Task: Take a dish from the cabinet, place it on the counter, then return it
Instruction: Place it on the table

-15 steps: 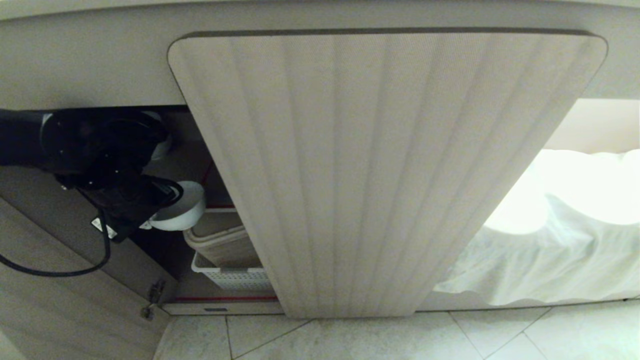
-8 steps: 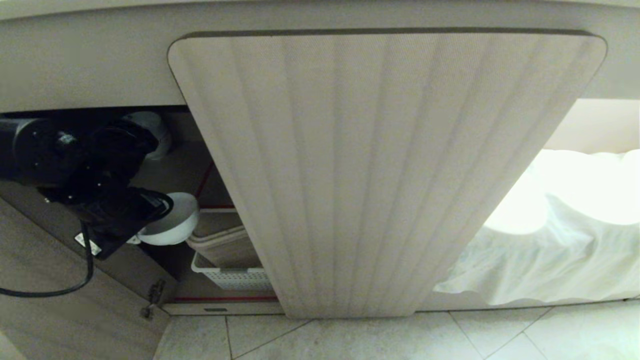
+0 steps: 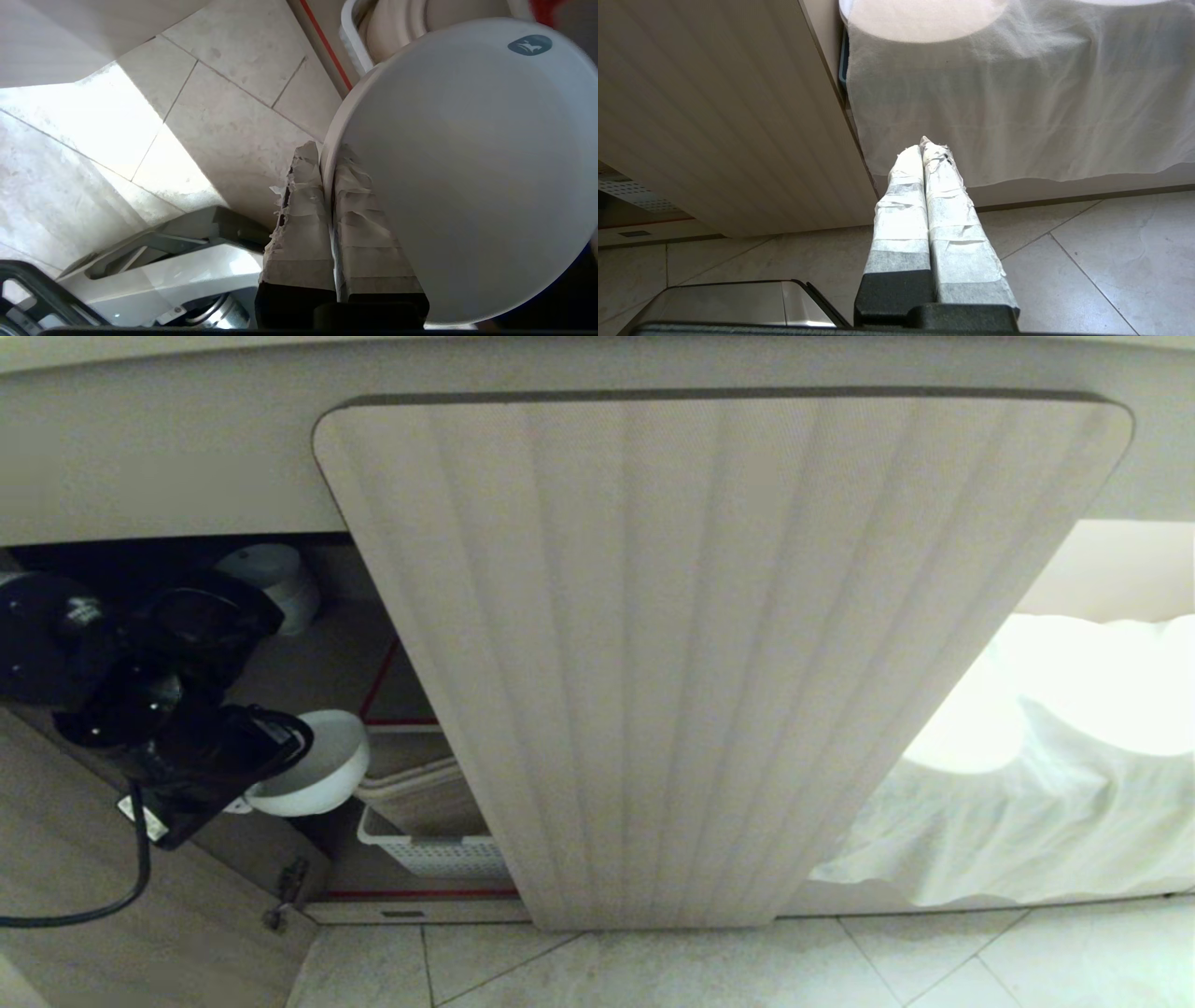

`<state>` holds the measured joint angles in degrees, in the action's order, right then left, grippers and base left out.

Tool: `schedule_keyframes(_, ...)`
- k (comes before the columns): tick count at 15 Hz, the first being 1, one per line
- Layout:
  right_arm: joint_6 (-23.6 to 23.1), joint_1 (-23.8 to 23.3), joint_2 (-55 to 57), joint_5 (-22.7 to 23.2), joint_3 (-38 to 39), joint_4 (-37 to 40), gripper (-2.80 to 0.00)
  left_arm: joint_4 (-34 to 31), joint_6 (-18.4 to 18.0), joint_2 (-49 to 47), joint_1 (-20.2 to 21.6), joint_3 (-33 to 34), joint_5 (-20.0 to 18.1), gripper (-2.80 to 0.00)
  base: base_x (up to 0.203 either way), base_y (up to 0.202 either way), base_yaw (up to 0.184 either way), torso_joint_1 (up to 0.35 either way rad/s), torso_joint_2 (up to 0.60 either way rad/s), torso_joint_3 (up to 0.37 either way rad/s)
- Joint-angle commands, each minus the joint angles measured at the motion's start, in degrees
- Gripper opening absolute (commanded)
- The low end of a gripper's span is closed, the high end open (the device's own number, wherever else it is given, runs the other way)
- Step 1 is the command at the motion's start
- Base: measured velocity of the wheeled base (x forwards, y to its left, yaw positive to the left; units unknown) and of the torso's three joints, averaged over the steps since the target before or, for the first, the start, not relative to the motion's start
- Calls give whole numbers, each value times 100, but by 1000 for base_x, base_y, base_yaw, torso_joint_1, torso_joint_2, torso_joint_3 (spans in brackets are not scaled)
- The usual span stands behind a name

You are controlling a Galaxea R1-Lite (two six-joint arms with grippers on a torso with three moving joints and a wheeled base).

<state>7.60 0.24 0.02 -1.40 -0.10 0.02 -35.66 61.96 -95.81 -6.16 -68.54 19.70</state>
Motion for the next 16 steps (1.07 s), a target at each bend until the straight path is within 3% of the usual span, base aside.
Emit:
schedule_keyframes(1,5,2,-2,0,1,-2,-280,-20,35,252,-121,263,16,-280,0,0,0,0,0,0)
schedule_keyframes(10,5,2,-2,0,1,-2,-280,6,38,954,-375,1367,-121,-280,0,0,0,0,0,0)
schedule_keyframes(16,5,2,-2,0,1,-2,-280,127,42,1715,-1092,2066,-210,-280,0,0,0,0,0,0)
